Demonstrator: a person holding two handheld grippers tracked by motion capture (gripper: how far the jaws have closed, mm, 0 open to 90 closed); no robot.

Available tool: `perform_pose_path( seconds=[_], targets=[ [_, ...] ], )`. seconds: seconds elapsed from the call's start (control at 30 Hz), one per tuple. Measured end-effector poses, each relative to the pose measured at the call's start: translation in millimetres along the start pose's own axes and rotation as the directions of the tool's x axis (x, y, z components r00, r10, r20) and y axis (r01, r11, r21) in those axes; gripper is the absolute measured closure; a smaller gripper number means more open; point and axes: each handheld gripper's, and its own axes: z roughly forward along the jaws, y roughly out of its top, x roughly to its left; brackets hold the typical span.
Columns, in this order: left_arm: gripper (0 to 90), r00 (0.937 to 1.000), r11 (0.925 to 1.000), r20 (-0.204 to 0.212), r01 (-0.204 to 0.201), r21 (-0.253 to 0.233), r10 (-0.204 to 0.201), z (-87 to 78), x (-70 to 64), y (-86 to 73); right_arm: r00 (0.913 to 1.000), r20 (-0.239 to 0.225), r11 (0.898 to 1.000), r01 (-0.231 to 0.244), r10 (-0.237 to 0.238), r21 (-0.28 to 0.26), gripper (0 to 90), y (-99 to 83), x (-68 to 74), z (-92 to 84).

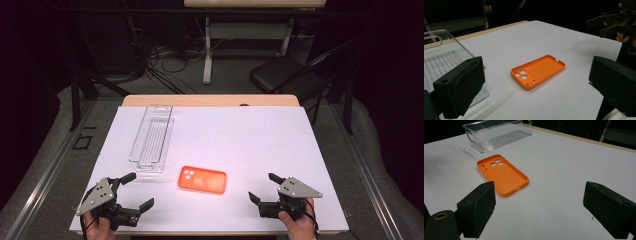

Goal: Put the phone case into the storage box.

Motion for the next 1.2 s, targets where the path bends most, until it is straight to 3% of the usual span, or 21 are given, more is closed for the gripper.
perform_pose_path(
  seconds=[0.37,0.6,0.83,1.03,1.2],
  targets=[
    [0.4,0.9994,0.9993,-0.022,0.026,0.025,-0.026,-1.5,0.4,-3.2,0.9981,-0.047,0.997,-0.036,0.039,0.072,10.5,12.1,-6.3,17.7],
    [0.5,0.9994,0.9994,-0.023,0.028,0.022,-0.027,-3.0,0.0,-3.7,0.9952,-0.090,0.991,-0.025,0.037,0.130,10.6,20.6,-6.4,28.5],
    [0.5,0.9993,0.9993,-0.022,0.029,0.024,-0.029,-3.8,0.3,-4.5,0.9943,-0.095,0.989,-0.034,0.048,0.143,10.6,32.7,-8.2,36.8],
    [0.6,0.9994,0.9993,-0.022,0.029,0.024,-0.028,-3.5,0.7,-4.4,0.9917,-0.092,0.976,-0.069,0.090,0.207,11.5,37.6,-11.1,46.5],
    [0.6,0.9994,0.9993,-0.022,0.028,0.024,-0.027,-3.5,0.7,-4.5,0.9911,-0.102,0.972,-0.061,0.086,0.225,11.5,41.5,-9.9,52.7]
  ],
)
